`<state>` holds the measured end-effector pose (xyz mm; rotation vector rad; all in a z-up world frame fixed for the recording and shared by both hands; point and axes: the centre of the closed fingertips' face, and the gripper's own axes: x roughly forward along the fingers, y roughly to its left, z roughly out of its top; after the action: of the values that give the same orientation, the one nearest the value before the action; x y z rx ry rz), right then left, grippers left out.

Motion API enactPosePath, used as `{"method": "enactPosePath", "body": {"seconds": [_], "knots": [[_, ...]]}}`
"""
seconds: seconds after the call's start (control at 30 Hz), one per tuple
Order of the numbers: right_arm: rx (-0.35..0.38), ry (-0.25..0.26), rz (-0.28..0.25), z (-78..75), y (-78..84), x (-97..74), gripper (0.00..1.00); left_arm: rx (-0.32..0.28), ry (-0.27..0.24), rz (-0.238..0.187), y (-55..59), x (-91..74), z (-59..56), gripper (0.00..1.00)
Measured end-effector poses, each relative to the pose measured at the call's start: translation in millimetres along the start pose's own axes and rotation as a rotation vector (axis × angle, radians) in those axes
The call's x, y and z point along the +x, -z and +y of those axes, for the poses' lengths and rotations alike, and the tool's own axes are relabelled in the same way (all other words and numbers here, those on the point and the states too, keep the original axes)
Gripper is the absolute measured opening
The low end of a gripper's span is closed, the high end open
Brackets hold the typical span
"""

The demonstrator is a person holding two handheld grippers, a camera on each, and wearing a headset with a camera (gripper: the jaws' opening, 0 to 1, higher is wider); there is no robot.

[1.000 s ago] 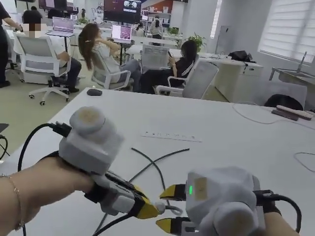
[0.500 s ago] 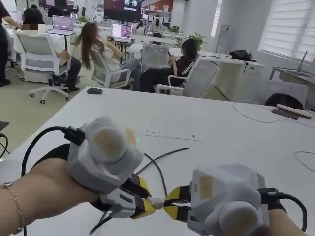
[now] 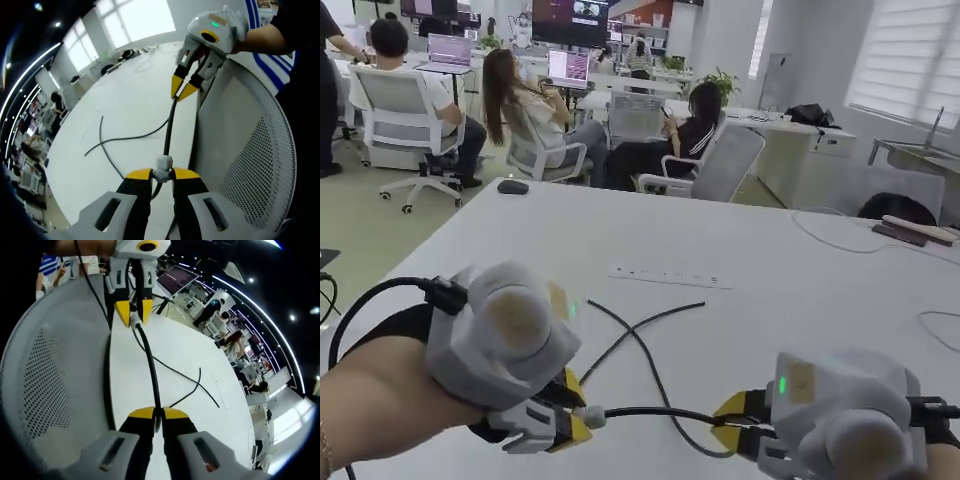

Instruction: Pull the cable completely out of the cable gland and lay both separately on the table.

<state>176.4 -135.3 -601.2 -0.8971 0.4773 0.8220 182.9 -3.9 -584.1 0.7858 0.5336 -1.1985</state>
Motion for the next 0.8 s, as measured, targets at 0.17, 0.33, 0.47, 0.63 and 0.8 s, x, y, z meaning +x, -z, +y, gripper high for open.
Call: {"method": "enactPosePath", "body": {"seconds": [0.17, 0.33, 0.47, 0.63, 0.8], "knots": [[0.02, -0.011, 0.045, 2.1, 23.6, 2.0, 0.03, -0.011, -0.007, 0.006, 4.3, -1.7, 0.6, 0.16], [0.027, -0.014, 0.111, 1.0, 50.6, 2.5, 0.03, -0.005, -0.02, 0.041, 16.3, -4.0, 2.0, 0.16], [0.059, -0.008, 0.146, -2.9, 72.1, -0.3, 0.03, -0.018, -0.024, 0.049, 23.0, -7.2, 3.9, 0.16], [0.081, -0.009, 0.192, -2.9, 93.9, 0.0, 0.03, -0.025, -0.026, 0.059, 27.1, -8.6, 4.4, 0.16], [0.11, 0.009, 0.245, -5.1, 120.8, -0.6, 0.03, -0.025, -0.027, 0.063, 28.7, -8.6, 4.9, 0.16]]}}
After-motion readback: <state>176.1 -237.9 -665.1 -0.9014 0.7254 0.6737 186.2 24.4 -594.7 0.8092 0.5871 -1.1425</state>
